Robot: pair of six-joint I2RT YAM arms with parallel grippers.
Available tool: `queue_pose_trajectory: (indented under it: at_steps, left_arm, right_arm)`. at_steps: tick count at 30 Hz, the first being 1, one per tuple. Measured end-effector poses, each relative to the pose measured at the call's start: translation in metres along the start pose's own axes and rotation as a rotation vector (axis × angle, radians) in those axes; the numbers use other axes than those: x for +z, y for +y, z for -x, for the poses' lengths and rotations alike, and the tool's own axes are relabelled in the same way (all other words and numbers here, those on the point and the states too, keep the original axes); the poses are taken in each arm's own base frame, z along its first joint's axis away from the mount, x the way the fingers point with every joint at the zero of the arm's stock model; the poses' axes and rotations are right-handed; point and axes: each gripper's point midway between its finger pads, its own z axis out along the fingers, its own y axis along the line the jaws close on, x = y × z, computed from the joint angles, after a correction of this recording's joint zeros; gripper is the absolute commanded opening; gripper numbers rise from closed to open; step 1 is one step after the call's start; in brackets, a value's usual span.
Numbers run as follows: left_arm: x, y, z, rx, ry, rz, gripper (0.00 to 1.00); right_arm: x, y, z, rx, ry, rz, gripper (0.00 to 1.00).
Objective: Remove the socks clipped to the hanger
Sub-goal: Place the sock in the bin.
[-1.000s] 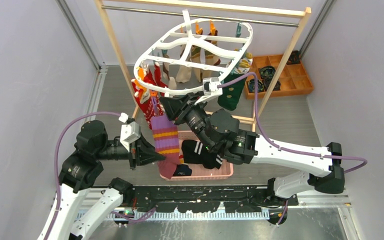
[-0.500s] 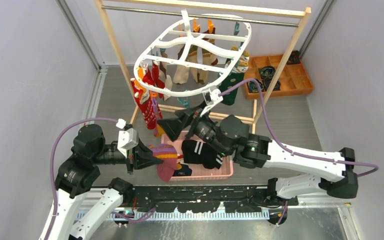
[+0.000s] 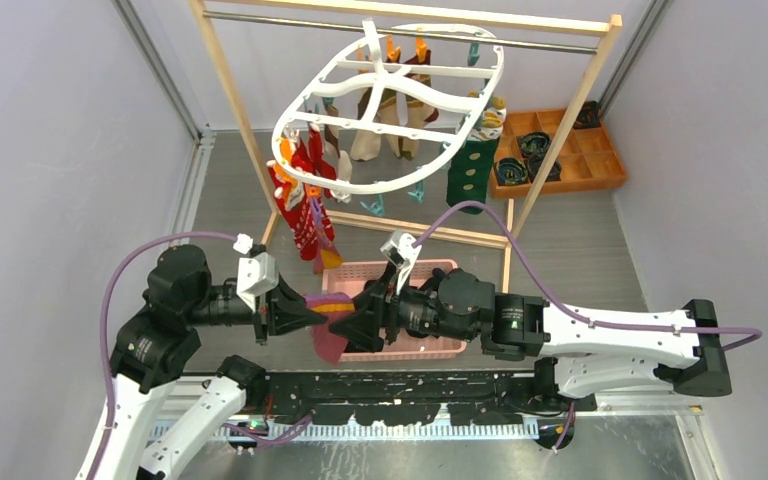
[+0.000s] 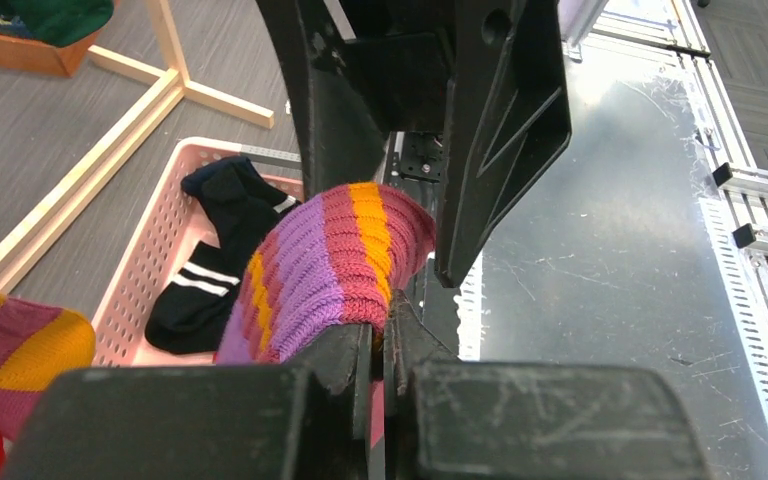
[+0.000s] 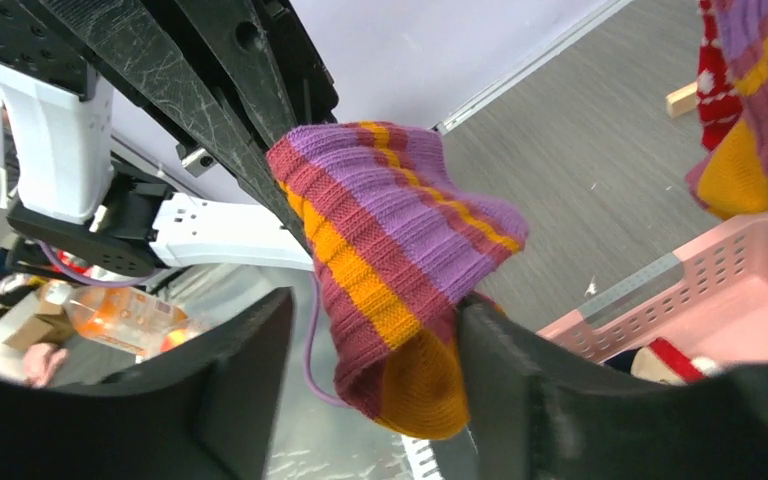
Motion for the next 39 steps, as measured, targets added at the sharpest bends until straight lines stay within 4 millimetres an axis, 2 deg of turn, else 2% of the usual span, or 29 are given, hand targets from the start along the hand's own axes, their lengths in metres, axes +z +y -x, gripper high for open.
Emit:
queue_pose_trajectory:
  at_steps: [2,3,4,5,6,7,11,15,17,18,19,22,25,27,29,32,35,39]
  left_arm:
    - [0.001,0.002,0.000,-0.006,0.002,0.003,0.00]
    - [0.001,0.003,0.001,-0.008,0.004,0.006,0.07]
    - [0.001,0.004,0.001,-0.009,0.004,0.011,0.31]
    - [0.001,0.005,0.001,-0.006,0.004,0.019,0.44]
    - [0.001,0.006,0.002,-0.001,0.004,0.028,0.73]
    - [0.000,0.008,0.002,0.000,0.004,0.037,0.98]
    - [-0.002,0.015,0.002,-0.007,0.009,0.089,1.00]
    - [-0.005,0.022,-0.002,-0.008,0.028,0.140,1.00]
    - [-0.007,0.024,-0.004,0.006,0.041,0.163,1.00]
    - [-0.009,0.026,-0.007,0.013,0.050,0.179,1.00]
    - [-0.011,0.027,-0.009,0.023,0.058,0.192,1.00]
    - [-0.017,0.029,-0.015,0.047,0.082,0.229,1.00]
    - [-0.021,0.030,-0.019,0.068,0.105,0.248,1.00]
    - [-0.022,0.031,-0.022,0.080,0.117,0.258,1.00]
    - [-0.024,0.033,-0.025,0.087,0.132,0.269,1.00]
    - [-0.026,0.036,-0.028,0.104,0.146,0.284,1.00]
    - [-0.027,0.039,-0.029,0.122,0.155,0.298,1.00]
    - [-0.028,0.041,-0.029,0.127,0.159,0.310,1.00]
  right_arm:
    - [0.001,0.000,-0.003,0.002,0.011,0.004,0.22]
    - [0.002,0.000,-0.004,0.002,0.014,0.006,0.08]
    - [0.002,0.000,-0.005,0.008,0.017,0.004,0.01]
    - [0.002,-0.001,-0.005,0.013,0.018,-0.001,0.01]
    - [0.002,-0.001,-0.005,0.014,0.015,-0.006,0.01]
    - [0.001,-0.003,-0.005,0.021,0.013,-0.016,0.01]
    - [-0.010,-0.019,-0.009,0.029,0.017,-0.086,0.01]
    - [-0.018,-0.054,-0.019,0.058,0.040,-0.200,0.01]
    - [-0.018,-0.083,-0.026,0.087,0.052,-0.279,0.01]
    - [-0.017,-0.106,-0.040,0.115,0.078,-0.338,0.01]
    - [-0.018,-0.119,-0.039,0.123,0.071,-0.373,0.01]
    - [-0.024,-0.183,-0.070,0.191,0.123,-0.545,0.01]
    - [-0.045,-0.239,-0.108,0.222,0.215,-0.759,0.12]
    - [-0.058,-0.257,-0.124,0.213,0.261,-0.863,0.31]
    - [-0.071,-0.268,-0.132,0.191,0.296,-0.953,0.43]
    - [-0.085,-0.271,-0.126,0.148,0.303,-1.027,0.52]
    - [-0.088,-0.259,-0.102,0.134,0.246,-1.014,0.53]
    - [-0.082,-0.228,-0.063,0.169,0.135,-0.895,0.44]
